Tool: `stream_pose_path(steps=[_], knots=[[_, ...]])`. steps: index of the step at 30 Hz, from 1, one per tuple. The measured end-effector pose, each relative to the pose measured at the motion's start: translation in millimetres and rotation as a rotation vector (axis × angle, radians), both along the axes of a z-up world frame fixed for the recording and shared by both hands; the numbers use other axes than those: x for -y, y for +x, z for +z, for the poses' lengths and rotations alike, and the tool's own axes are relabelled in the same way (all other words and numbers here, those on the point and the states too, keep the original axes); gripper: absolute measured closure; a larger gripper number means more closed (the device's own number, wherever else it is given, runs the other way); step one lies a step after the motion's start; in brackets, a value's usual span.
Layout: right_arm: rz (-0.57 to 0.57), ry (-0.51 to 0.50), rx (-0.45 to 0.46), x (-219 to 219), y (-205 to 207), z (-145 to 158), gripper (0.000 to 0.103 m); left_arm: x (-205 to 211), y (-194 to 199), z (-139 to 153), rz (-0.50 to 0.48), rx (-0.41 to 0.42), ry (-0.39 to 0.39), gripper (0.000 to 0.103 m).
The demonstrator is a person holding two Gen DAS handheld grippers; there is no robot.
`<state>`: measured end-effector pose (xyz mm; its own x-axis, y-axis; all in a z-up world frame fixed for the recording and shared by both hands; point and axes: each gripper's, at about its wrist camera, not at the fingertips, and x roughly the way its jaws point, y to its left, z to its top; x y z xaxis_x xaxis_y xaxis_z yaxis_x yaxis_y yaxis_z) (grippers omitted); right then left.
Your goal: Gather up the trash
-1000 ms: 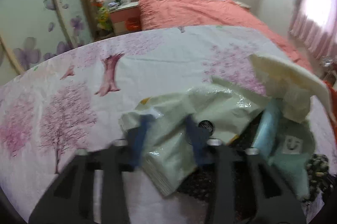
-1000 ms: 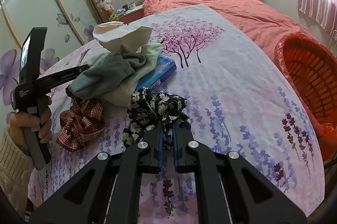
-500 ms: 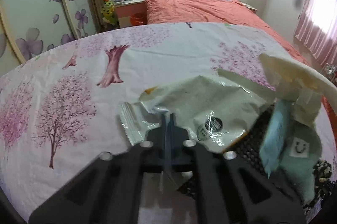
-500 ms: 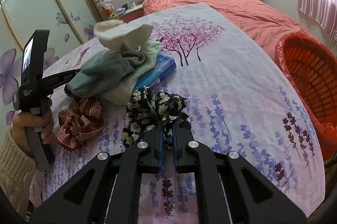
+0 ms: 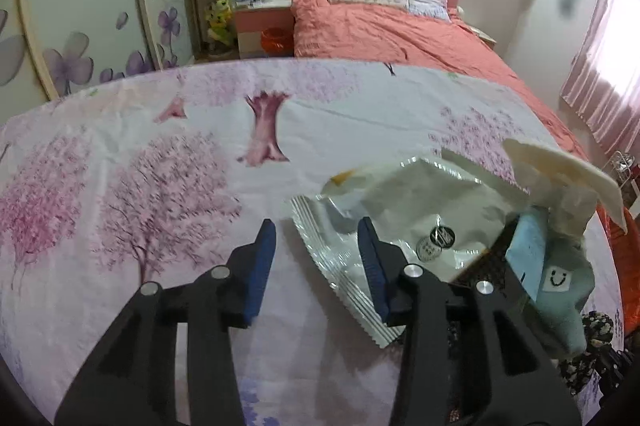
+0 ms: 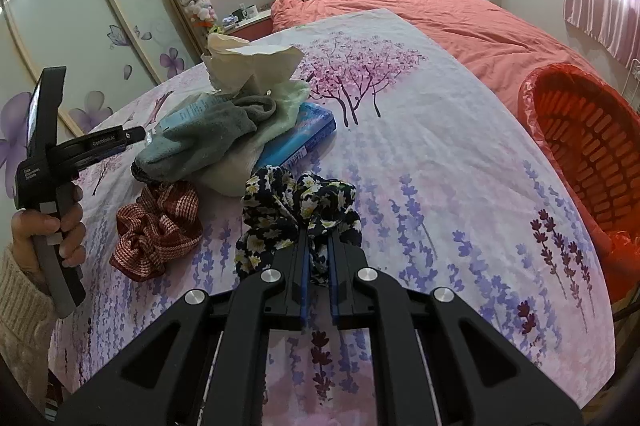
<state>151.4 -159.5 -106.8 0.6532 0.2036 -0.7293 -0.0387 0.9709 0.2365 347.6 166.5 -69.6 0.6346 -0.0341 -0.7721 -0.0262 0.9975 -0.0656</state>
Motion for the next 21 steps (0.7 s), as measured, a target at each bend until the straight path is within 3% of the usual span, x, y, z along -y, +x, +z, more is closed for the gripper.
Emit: stream_pose_path(steps=[4, 9, 13, 17, 20, 21], knots=[[0.002, -0.004, 0.001, -1, 0, 1, 0.095, 8, 4, -12, 0.014, -0.037, 0.063, 0.060], [0.003, -0.008, -0.001, -3, 0, -1, 0.095, 11, 4, -12, 0.072, -0.042, 0.120, 0.072], [0.004, -0.007, 0.002, -4, 0, 0, 0.095, -16, -3, -12, 0.165, -0.053, 0.113, 0.074], [0.008, -0.010, 0.009, -6, 0, 0, 0.095, -27, -20, -8, 0.169, -0.057, 0.117, 0.076], [0.015, -0.013, 0.013, -7, -1, 1, 0.095, -32, -33, -1, 0.163, -0.049, 0.058, 0.075], [0.017, -0.015, 0.015, -7, -3, 2, 0.095, -32, -38, 2, 0.158, -0.036, 0.048, 0.071]])
